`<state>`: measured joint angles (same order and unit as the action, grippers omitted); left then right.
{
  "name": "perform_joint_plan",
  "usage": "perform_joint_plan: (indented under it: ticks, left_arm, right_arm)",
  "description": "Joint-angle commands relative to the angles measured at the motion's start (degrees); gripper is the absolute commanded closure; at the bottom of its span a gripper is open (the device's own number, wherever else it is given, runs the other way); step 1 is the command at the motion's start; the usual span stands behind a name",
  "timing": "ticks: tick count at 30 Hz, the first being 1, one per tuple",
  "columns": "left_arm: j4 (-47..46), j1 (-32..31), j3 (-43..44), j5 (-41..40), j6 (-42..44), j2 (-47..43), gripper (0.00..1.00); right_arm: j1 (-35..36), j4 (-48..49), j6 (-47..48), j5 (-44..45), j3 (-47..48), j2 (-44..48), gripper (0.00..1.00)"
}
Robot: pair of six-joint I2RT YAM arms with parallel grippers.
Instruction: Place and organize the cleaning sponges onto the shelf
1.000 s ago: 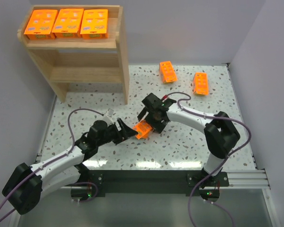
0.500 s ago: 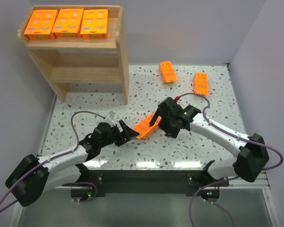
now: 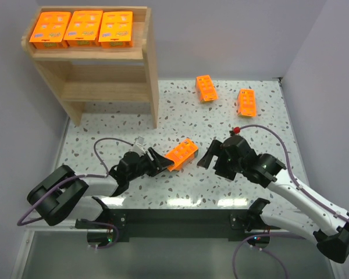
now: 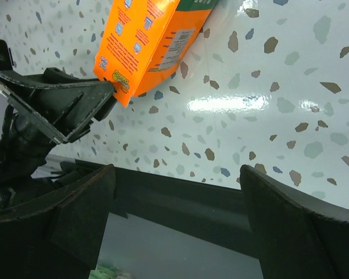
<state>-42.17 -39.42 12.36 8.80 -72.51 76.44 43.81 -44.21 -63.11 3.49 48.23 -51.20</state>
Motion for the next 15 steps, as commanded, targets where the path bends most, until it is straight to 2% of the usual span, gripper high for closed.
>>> perform_joint_plan:
  ticks: [1, 2, 4, 5, 7, 8, 12, 15]
  left_arm:
    - [-14.15, -0.13, 0.38, 1.57, -0.44, 3.26, 0.47]
    - [-14.43, -0.13, 0.47, 2.01, -0.35, 3.62, 0.57]
    - [-15.30, -0.13, 0.39, 3.50, -0.26, 4.24, 0.69]
    - [-15.74, -0.13, 0.12, 4.03, -0.26, 4.15, 0.79]
    - [-16.27, -0.13, -1.01, 5.35, -0.44, 3.11, 0.89]
    - [-16.01, -0.04, -1.46, 5.70, -0.44, 2.40, 0.98]
    - [-12.77, -0.04, -3.66, 5.79, -0.09, -3.22, 1.00]
    - [-2.97, -0.04, -4.10, 4.57, -0.61, -14.60, 1.00]
  right_arm:
    - [-0.13, -0.18, 1.76, -0.85, -0.94, 2.15, 0.09]
    - [-0.22, -0.27, 1.76, -0.85, -1.12, 2.59, 0.10]
    - [-0.22, -1.05, 1.68, -0.32, -1.29, 3.56, 0.11]
    - [-0.22, -1.41, 1.68, 0.03, -1.29, 3.82, 0.11]
    - [-0.22, -2.46, 1.59, 0.64, -1.29, 4.26, 0.11]
    - [-0.31, -2.81, 1.50, 0.91, -1.38, 4.79, 0.11]
    - [-0.31, -3.78, 1.32, 1.78, -1.38, 5.58, 0.11]
    - [-0.39, -4.92, 1.50, 3.01, -0.07, 5.67, 0.11]
